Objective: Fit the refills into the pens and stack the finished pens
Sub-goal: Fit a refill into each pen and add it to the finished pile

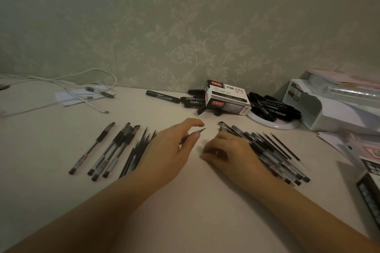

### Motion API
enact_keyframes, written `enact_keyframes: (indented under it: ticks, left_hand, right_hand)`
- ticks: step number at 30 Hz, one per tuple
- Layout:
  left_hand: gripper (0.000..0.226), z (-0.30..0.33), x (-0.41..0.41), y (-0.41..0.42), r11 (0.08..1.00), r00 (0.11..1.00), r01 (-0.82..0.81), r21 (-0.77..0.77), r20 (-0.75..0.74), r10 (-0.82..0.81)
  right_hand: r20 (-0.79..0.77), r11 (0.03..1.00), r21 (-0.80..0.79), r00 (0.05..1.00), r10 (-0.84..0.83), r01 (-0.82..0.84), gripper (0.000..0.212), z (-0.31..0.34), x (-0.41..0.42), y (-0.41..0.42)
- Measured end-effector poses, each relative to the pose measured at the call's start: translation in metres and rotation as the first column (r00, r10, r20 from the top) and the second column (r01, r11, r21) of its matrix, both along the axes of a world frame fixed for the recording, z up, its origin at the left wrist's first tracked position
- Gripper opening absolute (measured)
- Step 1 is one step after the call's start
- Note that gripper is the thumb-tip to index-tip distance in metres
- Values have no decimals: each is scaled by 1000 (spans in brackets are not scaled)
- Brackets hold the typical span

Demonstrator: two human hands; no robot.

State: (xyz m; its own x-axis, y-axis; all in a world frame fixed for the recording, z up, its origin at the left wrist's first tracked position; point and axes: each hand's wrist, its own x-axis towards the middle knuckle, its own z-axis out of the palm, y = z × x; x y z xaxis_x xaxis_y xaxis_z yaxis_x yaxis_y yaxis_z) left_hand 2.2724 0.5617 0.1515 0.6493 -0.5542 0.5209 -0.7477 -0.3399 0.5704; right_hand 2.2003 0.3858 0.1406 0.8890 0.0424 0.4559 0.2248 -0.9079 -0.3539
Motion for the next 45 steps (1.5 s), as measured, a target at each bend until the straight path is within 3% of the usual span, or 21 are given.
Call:
enact_keyframes:
  ticks: [8,11,14,16,20,27,37,45]
  left_hand:
    - [23,-2,2,1,995,1000,11,95,6,-12]
    - [21,-3,3,1,992,1000,-2,126,1,2]
    - [20,-4,4,1,991,1000,13,133,0,-14]
    - [19,-4,3,1,991,999,37,125,13,-39]
    - [19,-4,2,0,990,996,81,115,27,-85]
    - [16,-2,3,1,998,1000,26,57,12,-27]
    - [19,3,1,2,996,999,28,89,40,-32]
    - [17,5,-1,1,991,999,32,132,15,-34]
  right_hand:
    - [36,997,78,999,-12,10,8,2,1,-2]
    - [73,956,287,994,-81,57,10,3,1,-2]
    - [55,810,586,997,-52,10,14,6,1,-2]
    - [48,744,667,999,10,-39,15,9,1,0]
    - [34,757,648,996,82,-84,14,9,0,2]
    - [54,737,672,998,44,-69,15,11,0,1]
    - [58,703,708,998,34,-65,13,14,-2,2]
    - [31,711,692,989,146,-127,15,13,-2,4]
